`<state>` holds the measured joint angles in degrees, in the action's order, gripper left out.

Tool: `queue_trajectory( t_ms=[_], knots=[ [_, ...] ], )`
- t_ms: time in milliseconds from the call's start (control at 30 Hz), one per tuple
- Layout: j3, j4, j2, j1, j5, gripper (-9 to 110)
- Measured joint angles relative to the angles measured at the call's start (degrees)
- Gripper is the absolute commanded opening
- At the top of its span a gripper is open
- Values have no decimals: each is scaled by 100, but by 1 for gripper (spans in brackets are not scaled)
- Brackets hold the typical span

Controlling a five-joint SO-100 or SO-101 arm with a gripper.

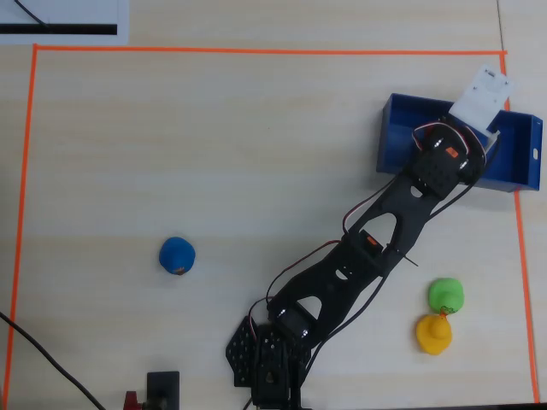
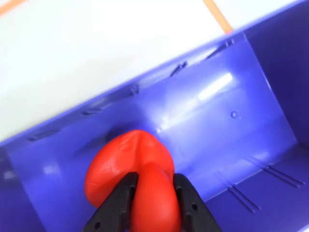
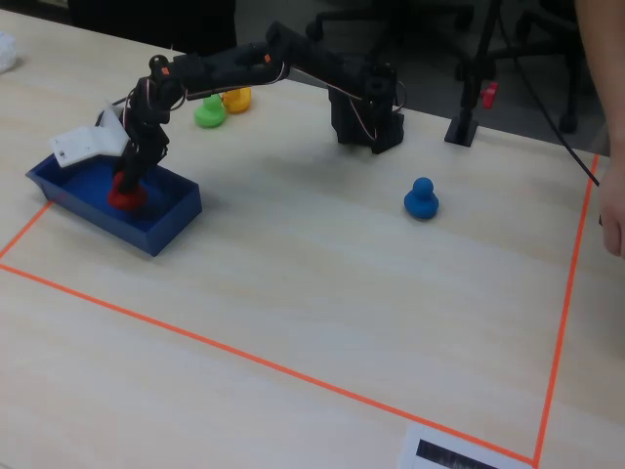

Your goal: Grasp red duck and put it into box.

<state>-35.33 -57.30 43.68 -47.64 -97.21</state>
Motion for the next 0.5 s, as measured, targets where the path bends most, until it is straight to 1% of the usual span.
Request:
queue_trajectory(
  t_ms=[100, 300, 367, 433, 500],
  knots=[
    [9, 0, 0, -35, 0, 22],
    [9, 176, 0, -26, 26, 22],
    [9, 176, 9, -18, 167, 17],
    [9, 141, 158, -9, 360, 0],
    [9, -158, 510, 44, 686, 0]
  ],
)
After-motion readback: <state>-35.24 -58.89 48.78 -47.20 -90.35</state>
